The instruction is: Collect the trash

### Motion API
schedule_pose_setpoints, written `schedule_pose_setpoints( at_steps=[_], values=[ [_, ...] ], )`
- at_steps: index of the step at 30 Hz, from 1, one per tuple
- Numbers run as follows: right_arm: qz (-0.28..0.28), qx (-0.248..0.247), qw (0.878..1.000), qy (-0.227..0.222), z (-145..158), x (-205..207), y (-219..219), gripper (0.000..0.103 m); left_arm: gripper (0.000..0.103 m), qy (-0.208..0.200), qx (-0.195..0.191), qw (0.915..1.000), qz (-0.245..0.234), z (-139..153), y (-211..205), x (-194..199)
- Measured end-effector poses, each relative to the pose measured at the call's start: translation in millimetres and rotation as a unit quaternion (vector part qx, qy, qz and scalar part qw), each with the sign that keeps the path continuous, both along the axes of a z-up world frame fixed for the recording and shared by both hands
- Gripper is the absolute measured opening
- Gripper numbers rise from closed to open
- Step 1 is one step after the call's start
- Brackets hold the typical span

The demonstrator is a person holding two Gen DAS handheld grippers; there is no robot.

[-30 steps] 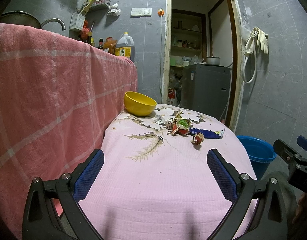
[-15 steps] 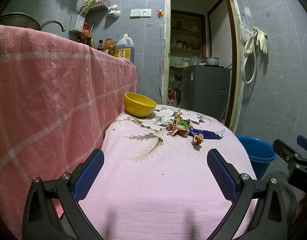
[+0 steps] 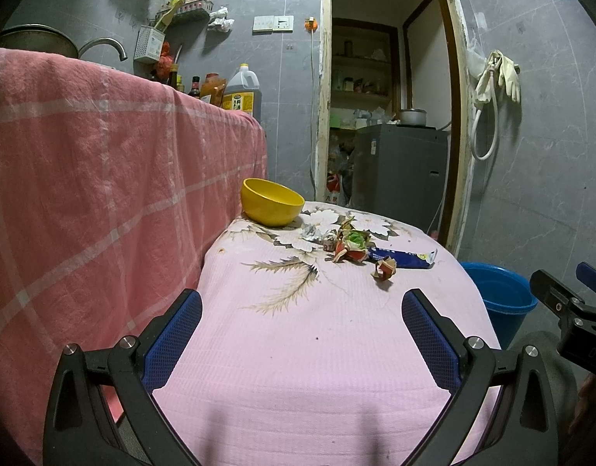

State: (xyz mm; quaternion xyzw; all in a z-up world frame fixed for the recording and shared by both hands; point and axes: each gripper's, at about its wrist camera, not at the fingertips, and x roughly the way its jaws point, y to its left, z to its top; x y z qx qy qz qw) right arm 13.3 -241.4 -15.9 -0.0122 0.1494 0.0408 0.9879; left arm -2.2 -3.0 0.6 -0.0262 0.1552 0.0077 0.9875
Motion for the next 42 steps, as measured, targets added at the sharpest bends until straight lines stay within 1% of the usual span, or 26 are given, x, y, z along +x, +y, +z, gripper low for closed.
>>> schedule_pose_setpoints(
  at_steps=[6, 7, 15, 23, 28, 35, 39, 42],
  values=[
    [0.006, 0.004, 1.000, 0.005, -1.5, 3.9, -0.4, 0.103, 0.101, 0.007, 0.006, 1.0000, -0.003, -1.1, -0.4, 7.1],
    [0.007, 0.004, 1.000, 0.004, -0.4, 10.6, 6.4, 0.103, 0.101, 0.007, 0.008, 0.9999, -0.003, -1.3, -1.6, 7.5],
    [0.020, 0.001, 1.000, -0.015, 9.1, 25.2, 8.1, 0.103, 0.101, -0.001, 0.022, 0.9998, -0.001, 4.7, -1.9, 26.4],
    [0.029, -0.001, 0.999, -0.034, 23.0, 55.6, 9.2, 0.103, 0.101, -0.015, 0.014, 0.9998, 0.005, 16.9, 6.1, 56.0],
    [0.039, -0.006, 0.998, -0.051, 32.4, 74.8, 14.8, 0.103, 0.101, -0.034, 0.020, 0.9992, 0.007, 25.3, 9.4, 73.8],
    [0.056, -0.009, 0.995, -0.079, 46.2, 104.1, 27.1, 0.103, 0.101, -0.059, 0.016, 0.9980, 0.016, 36.0, 18.3, 95.4],
    [0.065, -0.011, 0.995, -0.081, 49.8, 120.7, 35.0, 0.103, 0.101, -0.065, 0.017, 0.9976, 0.017, 37.7, 21.5, 105.8],
    [0.074, -0.014, 0.995, -0.069, 46.5, 134.9, 41.1, 0.103, 0.101, -0.058, 0.020, 0.9980, 0.015, 36.5, 23.3, 117.5]
  ],
)
